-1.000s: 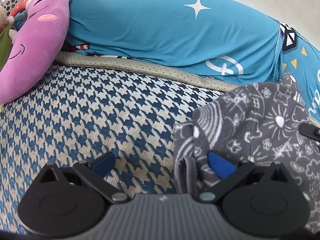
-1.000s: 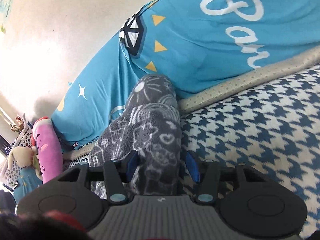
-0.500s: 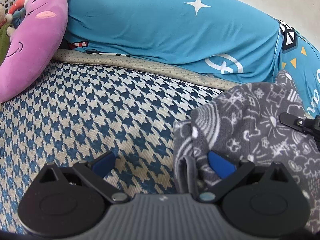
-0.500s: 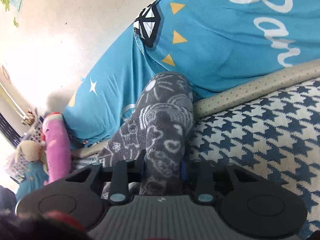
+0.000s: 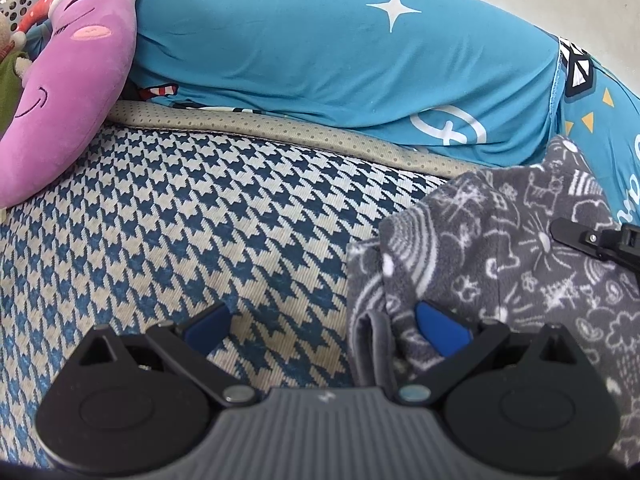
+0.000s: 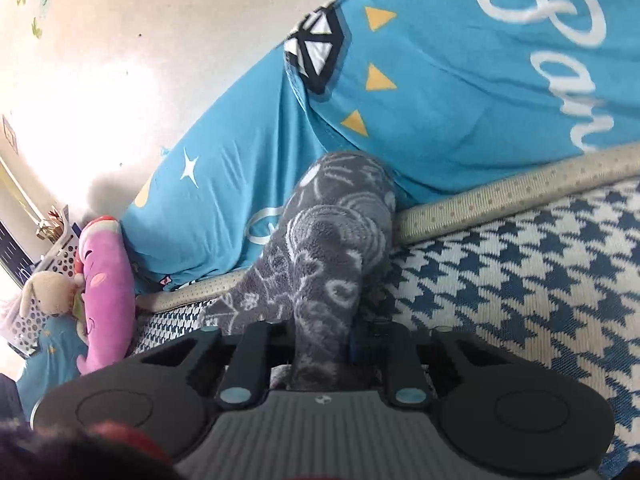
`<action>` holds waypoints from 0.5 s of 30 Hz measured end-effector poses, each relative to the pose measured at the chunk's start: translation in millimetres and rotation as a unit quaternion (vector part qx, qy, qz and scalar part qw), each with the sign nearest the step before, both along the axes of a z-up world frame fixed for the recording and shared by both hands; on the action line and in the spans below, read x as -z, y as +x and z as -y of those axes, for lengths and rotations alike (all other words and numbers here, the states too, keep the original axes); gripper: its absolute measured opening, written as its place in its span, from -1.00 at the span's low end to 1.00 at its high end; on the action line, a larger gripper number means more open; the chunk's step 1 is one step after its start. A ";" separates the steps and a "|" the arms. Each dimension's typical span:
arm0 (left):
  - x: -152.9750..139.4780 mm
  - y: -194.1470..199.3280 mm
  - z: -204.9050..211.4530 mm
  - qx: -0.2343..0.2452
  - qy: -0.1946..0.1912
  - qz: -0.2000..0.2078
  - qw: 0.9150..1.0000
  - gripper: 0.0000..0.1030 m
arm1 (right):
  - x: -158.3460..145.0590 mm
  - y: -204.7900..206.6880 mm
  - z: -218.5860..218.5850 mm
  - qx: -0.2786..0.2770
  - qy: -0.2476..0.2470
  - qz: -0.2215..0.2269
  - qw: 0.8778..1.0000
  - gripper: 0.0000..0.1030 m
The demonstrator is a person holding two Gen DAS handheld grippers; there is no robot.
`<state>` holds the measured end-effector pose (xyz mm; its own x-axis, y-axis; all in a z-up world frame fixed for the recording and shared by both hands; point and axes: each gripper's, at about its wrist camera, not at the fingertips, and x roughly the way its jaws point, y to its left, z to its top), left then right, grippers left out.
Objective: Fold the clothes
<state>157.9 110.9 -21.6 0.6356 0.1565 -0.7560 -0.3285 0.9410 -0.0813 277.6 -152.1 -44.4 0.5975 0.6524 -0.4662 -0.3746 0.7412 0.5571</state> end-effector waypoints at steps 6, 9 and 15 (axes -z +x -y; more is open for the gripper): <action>-5.2 -1.3 10.7 0.006 0.024 0.002 1.000 1.00 | -25.2 -15.8 -1.8 0.028 -0.030 0.035 0.999 -0.69; -10.9 -5.4 11.5 0.010 0.017 0.006 1.000 1.00 | -35.0 -22.1 3.7 0.043 -0.038 0.046 0.997 -0.69; -22.0 -15.8 17.4 0.030 0.013 0.014 0.999 1.00 | -49.8 -29.2 28.1 0.087 -0.041 0.056 0.994 -0.70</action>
